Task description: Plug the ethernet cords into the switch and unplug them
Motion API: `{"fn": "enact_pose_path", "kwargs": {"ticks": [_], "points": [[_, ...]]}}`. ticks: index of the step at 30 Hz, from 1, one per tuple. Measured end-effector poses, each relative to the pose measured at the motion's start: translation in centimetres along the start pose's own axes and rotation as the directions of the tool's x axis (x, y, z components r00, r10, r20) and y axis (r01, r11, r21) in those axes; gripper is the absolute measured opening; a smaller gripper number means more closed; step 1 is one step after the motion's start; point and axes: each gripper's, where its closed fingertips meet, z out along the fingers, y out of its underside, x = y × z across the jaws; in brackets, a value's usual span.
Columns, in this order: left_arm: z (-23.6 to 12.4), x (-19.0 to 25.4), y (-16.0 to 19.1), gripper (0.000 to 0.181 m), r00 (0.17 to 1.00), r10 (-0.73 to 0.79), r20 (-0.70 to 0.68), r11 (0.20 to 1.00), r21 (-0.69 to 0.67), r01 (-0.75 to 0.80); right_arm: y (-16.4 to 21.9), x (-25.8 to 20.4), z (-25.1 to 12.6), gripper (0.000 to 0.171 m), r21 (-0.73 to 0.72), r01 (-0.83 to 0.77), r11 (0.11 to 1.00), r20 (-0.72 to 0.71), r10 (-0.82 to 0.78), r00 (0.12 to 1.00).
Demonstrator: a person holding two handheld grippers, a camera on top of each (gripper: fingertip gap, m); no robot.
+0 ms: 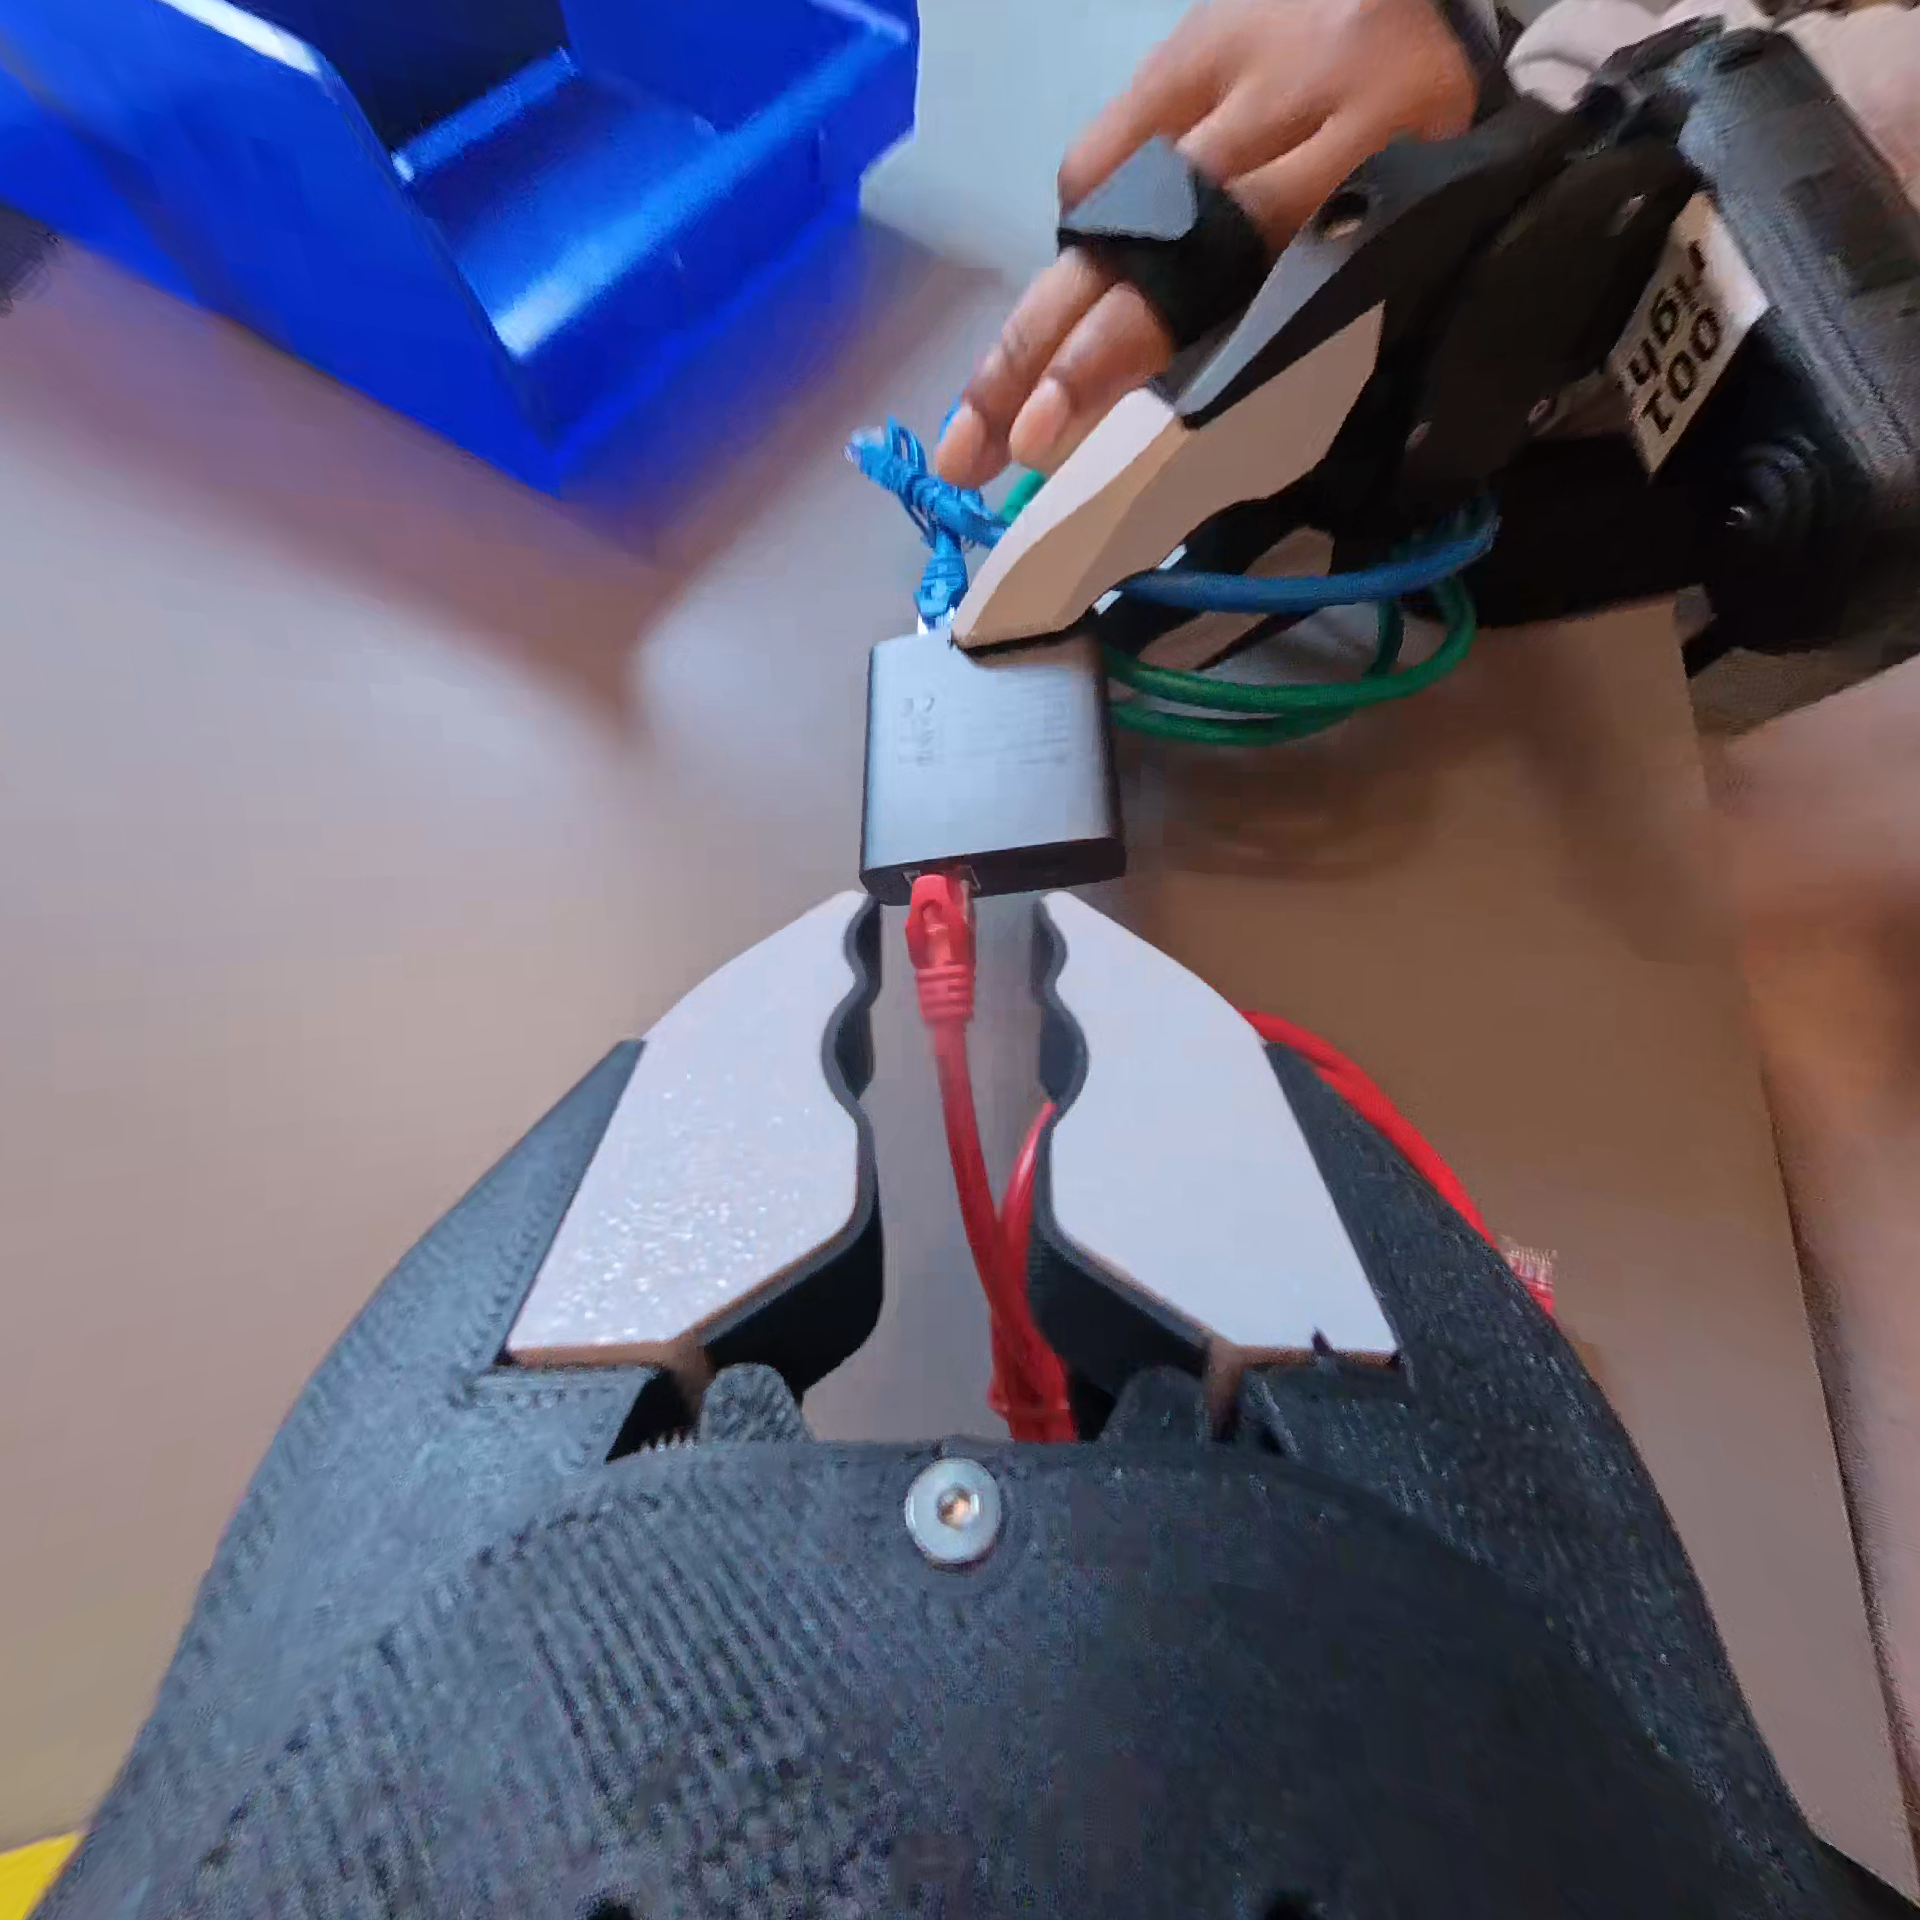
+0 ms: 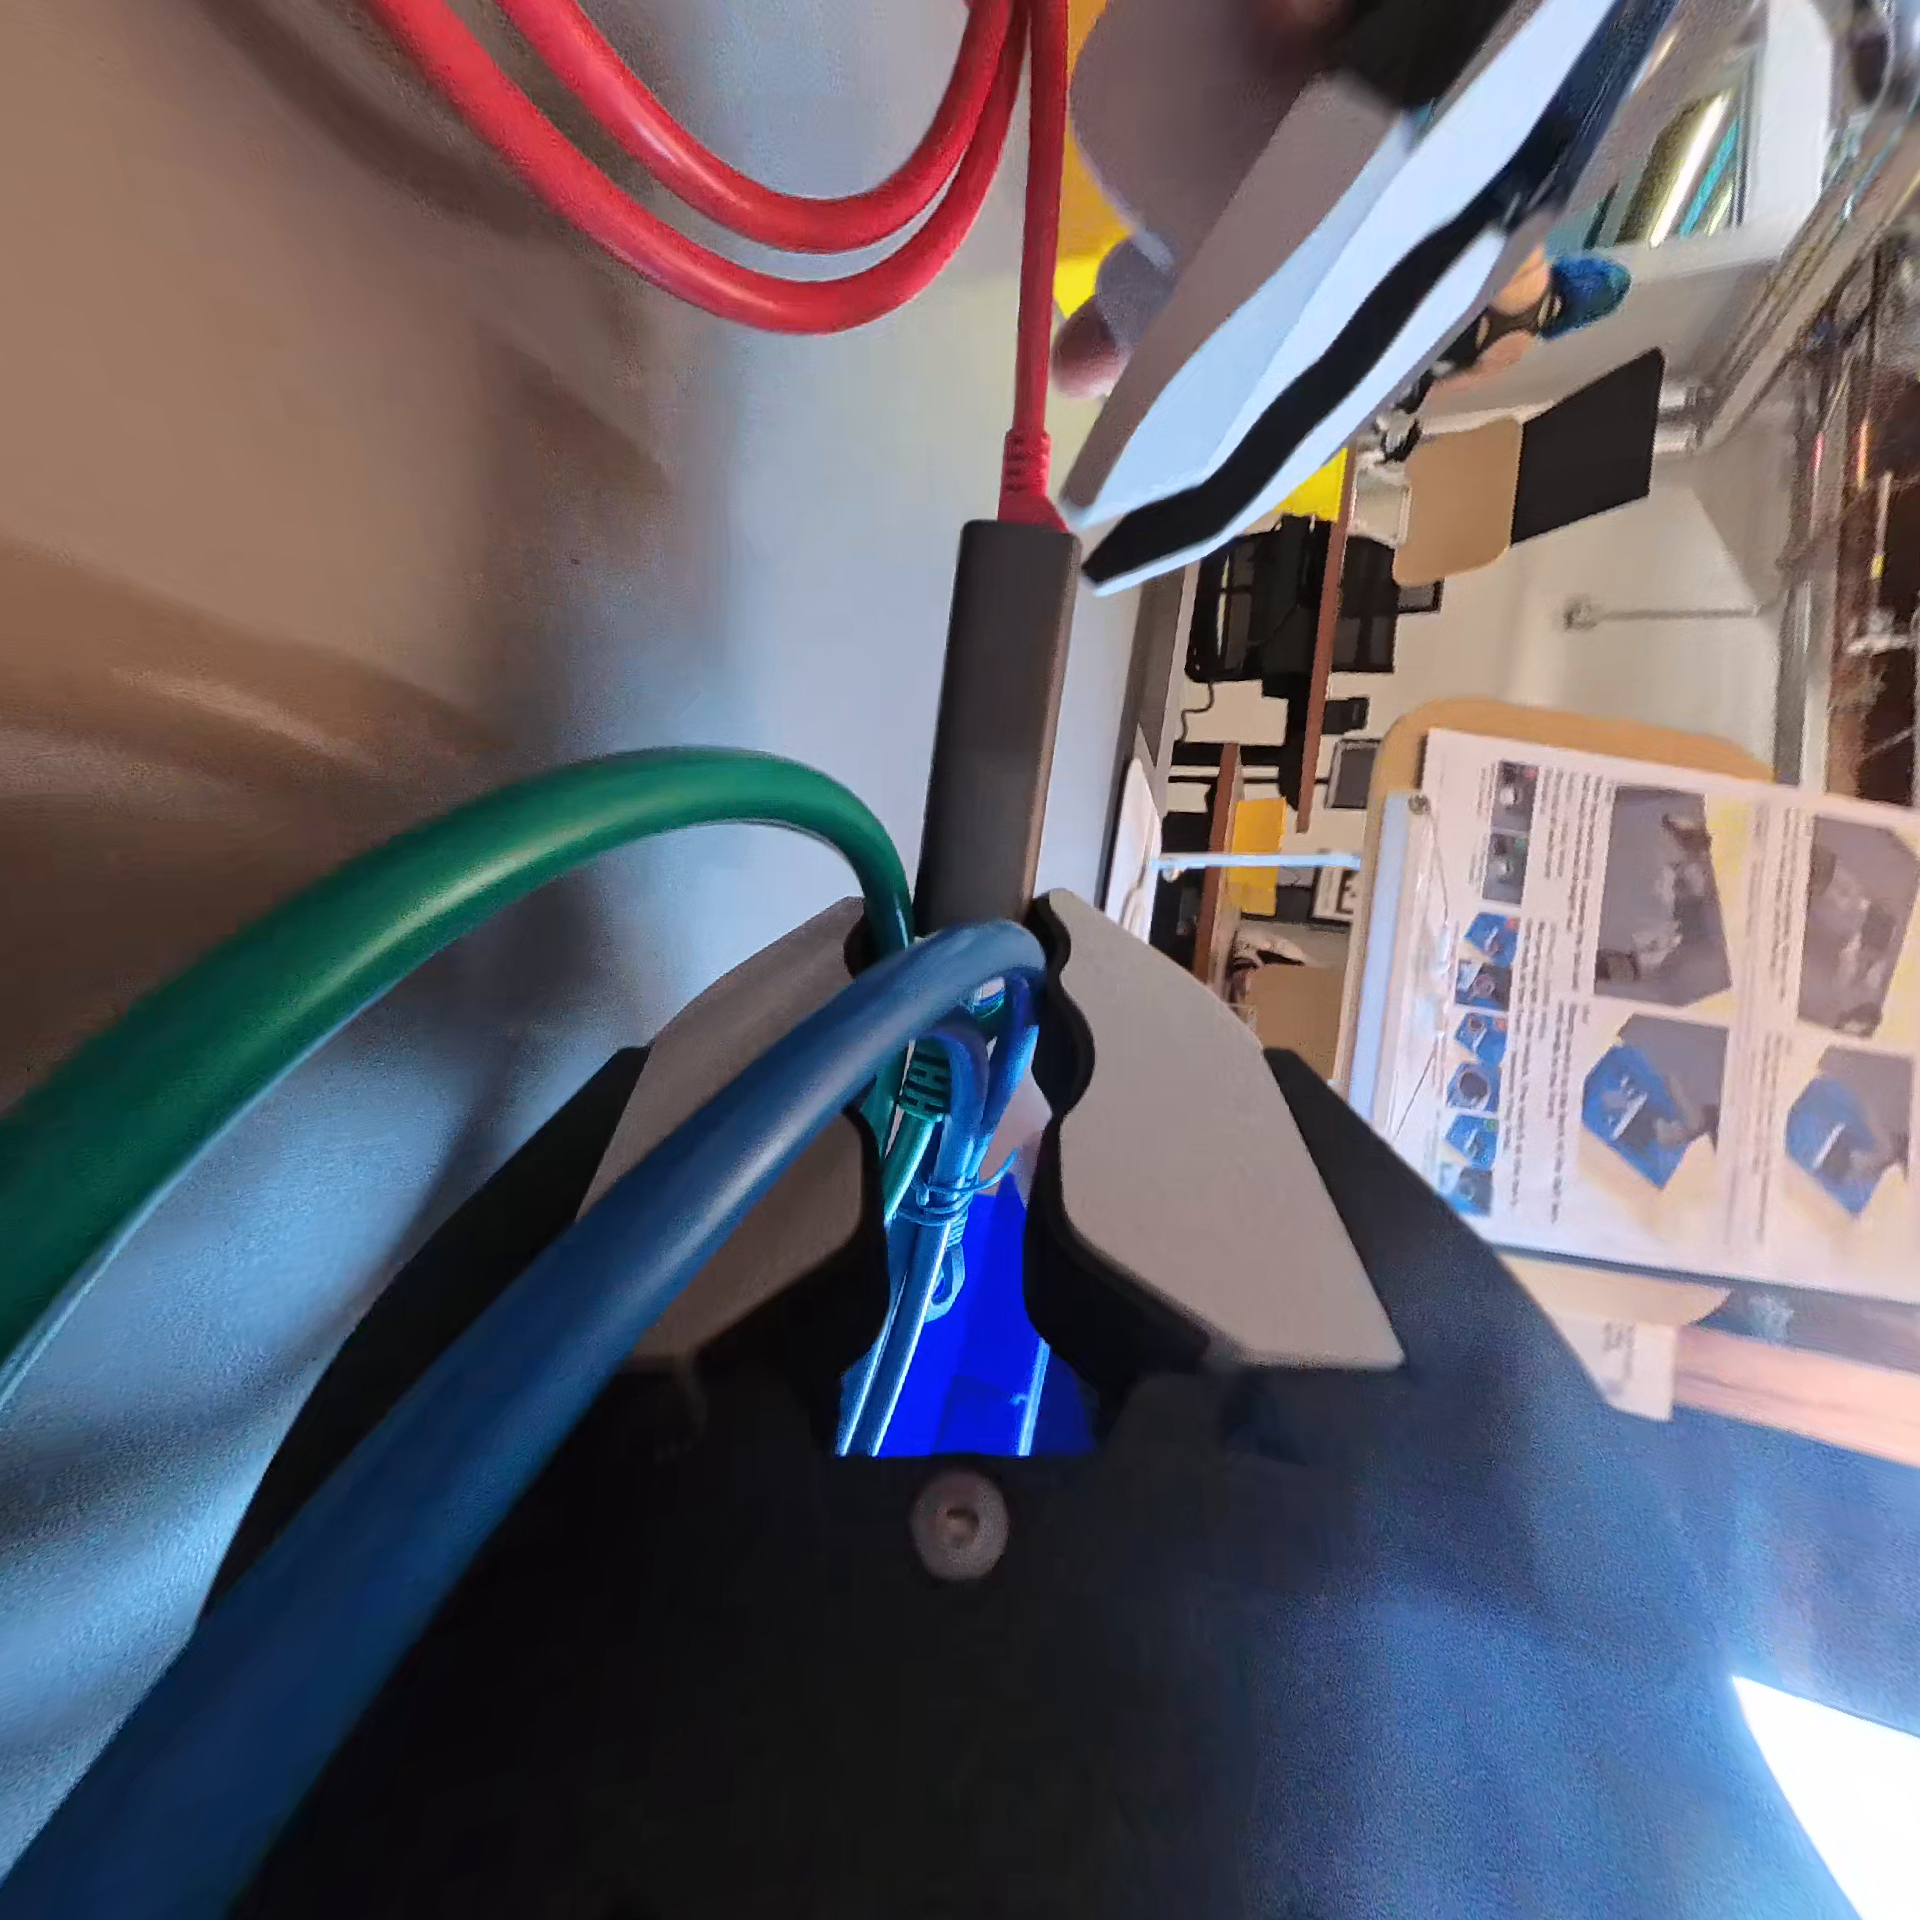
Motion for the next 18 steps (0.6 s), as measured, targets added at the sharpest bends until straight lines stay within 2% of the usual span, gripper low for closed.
{"fn": "enact_pose_path", "kwargs": {"ticks": [1,4,7,11,14,16,18], "points": [[-0.6,0.2,-0.6,0.034,0.999,0.032,0.025,0.999,0.019,-0.033,0.3,0.0,-0.1,0.027,-0.011,-0.033,0.999,0.012,0.033,0.999],[-1.4,1.6,-1.3,0.041,0.983,0.165,0.076,0.986,0.025,-0.168,0.7,-0.1,-0.2,0.027,-0.012,-0.127,0.992,0.048,0.127,0.991],[0.1,2.8,-0.8,0.043,0.950,0.294,0.110,0.956,-0.039,-0.291,-0.4,0.1,-0.3,0.027,-0.003,-0.183,0.983,0.080,0.183,0.980],[1.2,2.5,0.0,0.028,0.856,0.481,0.187,0.874,-0.173,-0.454,-1.8,-0.2,-0.6,0.028,-0.027,-0.255,0.967,0.159,0.256,0.954],[0.8,2.6,-0.3,0.026,0.838,0.511,0.190,0.858,-0.177,-0.483,-2.3,-0.2,-1.2,0.029,0.006,-0.336,0.942,0.213,0.328,0.920],[0.4,2.4,-0.1,0.025,0.836,0.516,0.186,0.854,-0.186,-0.485,-2.7,0.7,-1.9,0.038,0.073,-0.365,0.928,0.205,0.344,0.916],[0.3,2.9,-0.3,0.024,0.852,0.494,0.173,0.869,-0.142,-0.475,-3.0,0.9,-2.6,0.039,0.107,-0.375,0.921,0.231,0.344,0.910]]}}
